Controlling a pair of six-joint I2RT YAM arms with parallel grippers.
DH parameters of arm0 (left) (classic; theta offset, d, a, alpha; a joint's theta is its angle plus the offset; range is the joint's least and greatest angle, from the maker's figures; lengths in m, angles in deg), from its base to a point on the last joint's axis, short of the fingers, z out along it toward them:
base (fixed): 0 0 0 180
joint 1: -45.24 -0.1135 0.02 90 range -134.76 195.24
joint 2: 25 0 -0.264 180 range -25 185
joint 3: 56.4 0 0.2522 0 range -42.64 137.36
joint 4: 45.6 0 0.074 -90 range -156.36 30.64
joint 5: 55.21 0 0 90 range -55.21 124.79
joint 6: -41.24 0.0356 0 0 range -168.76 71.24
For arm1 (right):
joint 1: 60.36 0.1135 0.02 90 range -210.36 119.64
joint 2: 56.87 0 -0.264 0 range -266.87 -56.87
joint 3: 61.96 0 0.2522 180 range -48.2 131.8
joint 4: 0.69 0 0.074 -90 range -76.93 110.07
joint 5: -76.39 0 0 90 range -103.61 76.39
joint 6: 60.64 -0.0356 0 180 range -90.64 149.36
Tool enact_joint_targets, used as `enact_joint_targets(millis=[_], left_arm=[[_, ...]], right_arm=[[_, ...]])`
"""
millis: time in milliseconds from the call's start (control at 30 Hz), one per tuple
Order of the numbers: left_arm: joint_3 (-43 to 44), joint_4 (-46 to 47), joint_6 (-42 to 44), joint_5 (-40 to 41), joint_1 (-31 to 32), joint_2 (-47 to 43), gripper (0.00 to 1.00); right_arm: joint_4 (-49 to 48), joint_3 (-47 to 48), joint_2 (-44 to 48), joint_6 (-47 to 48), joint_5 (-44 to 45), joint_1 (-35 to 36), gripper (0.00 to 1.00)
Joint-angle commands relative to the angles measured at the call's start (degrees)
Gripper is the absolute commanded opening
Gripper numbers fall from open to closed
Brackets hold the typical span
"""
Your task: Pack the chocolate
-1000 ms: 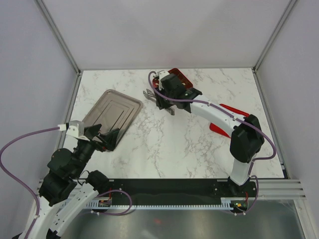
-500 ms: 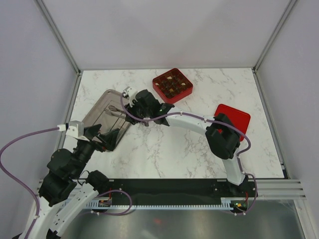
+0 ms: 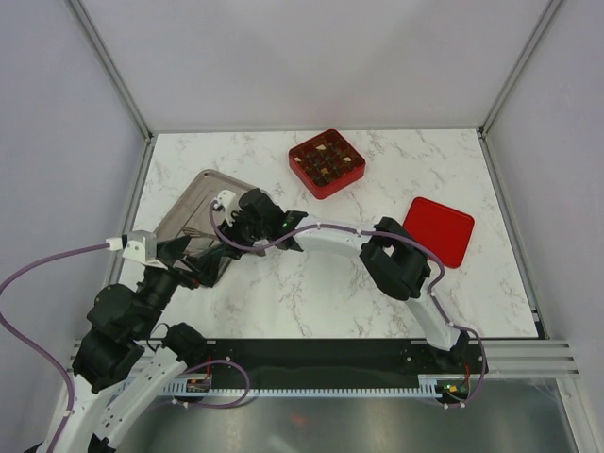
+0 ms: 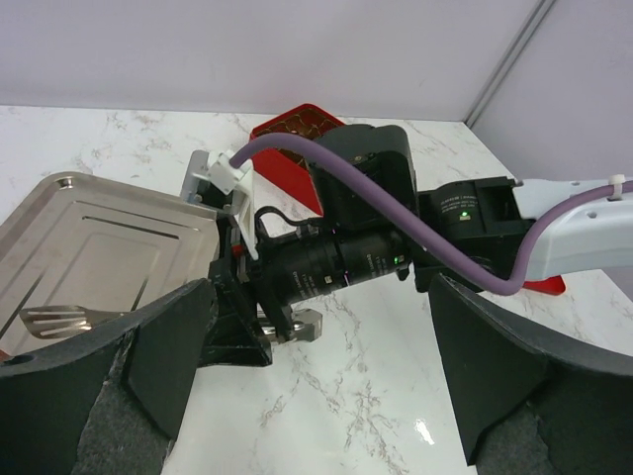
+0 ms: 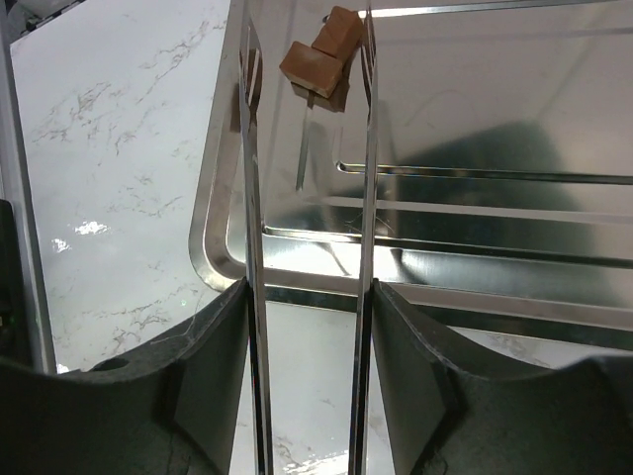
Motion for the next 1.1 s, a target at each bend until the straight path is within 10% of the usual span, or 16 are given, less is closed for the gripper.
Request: enact_joint_targets(millis=[0, 600, 1067], left_arm=[[-0.4, 2.6, 2.3, -0.4, -0.1, -0.5, 1.00], [-0.4, 2.6, 2.2, -0.3, -0.1, 0.0, 1.00], [-0.4, 2.7, 1.8, -0.2, -0.1, -0.3, 1.00]], right_arm=[[-3.0, 3.1, -1.6, 2.1, -2.0, 0.6, 0.59], [2.7, 7.7, -5.4, 4.8, 9.9, 4.1, 0.53], [0.2, -6.6, 5.9, 1.8, 11.3, 0.4, 0.44]])
